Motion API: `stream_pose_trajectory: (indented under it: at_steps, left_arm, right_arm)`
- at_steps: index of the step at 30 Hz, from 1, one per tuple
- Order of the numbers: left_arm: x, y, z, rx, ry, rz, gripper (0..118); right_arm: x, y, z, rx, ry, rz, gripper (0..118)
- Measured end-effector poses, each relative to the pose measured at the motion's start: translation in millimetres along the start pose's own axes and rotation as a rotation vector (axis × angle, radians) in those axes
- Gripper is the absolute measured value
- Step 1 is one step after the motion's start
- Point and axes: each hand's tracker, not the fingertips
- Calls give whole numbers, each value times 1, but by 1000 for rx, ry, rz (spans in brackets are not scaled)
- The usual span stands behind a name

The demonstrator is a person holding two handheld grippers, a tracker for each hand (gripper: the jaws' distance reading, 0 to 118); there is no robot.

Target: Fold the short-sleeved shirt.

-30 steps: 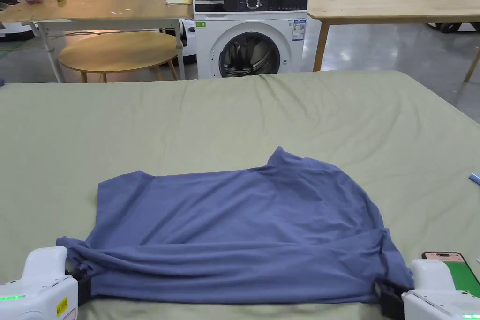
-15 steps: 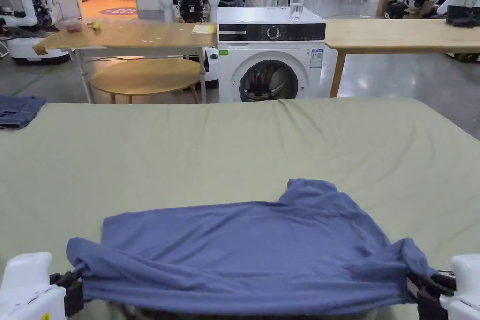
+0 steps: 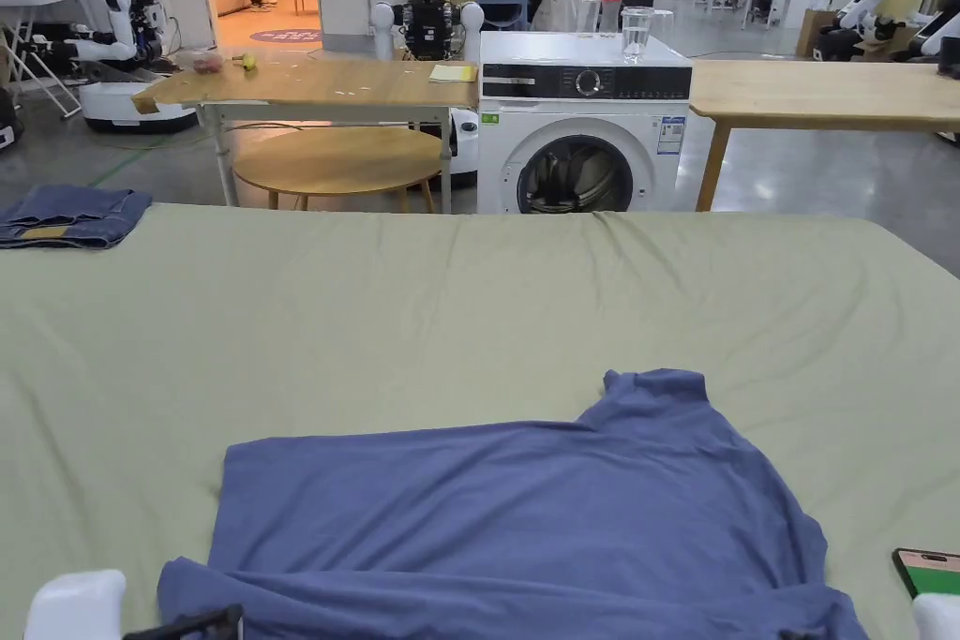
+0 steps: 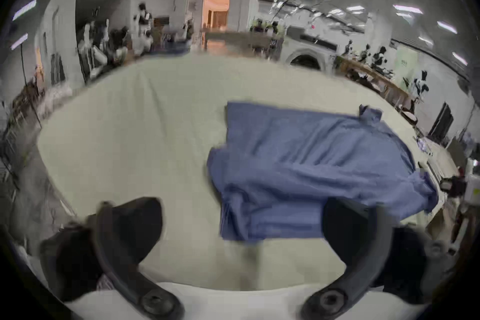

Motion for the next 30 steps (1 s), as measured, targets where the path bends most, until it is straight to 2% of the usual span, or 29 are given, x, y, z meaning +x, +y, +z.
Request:
stream_pose_trajectory:
  at_steps: [1,6,7,8,9,10,13,18,24,25,27,28,29,30]
  left_arm:
    - [8,13,4,-4,12,-28,118]
    - [44,49,8,137,7,-136,117]
    - [44,51,3,131,-11,-134,103]
    - [45,53,1,128,-14,-129,68]
    - [46,55,-2,127,-9,-126,18]
    - [45,55,-7,105,26,-124,0]
    - [33,53,-21,74,-9,-89,0]
    - [9,57,-70,-13,27,-61,0]
    - [-9,80,-168,-129,74,-54,0]
    - [-10,84,-186,-138,91,-73,25]
    - [-9,94,-220,-191,140,-119,51]
    - [-11,98,-240,-225,156,-133,51]
    - [-14,99,-259,-243,176,-138,94]
    - [-15,103,-269,-151,162,-146,118]
  right_arm:
    - [-12,14,10,57,13,22,118]
    - [-67,57,16,226,59,105,118]
    - [-76,61,17,248,64,114,111]
    - [-82,64,18,275,55,123,89]
    - [-87,64,16,287,39,133,48]
    - [-92,66,12,284,20,137,0]
    - [-91,67,6,264,87,116,0]
    - [-87,66,-16,223,79,129,0]
    - [-77,71,-58,164,56,127,0]
    - [-75,73,-65,154,52,127,0]
    - [-70,77,-78,141,44,125,0]
    - [-67,80,-85,135,37,125,0]
    - [-64,82,-91,129,31,127,0]
    - [-61,85,-97,123,23,130,0]
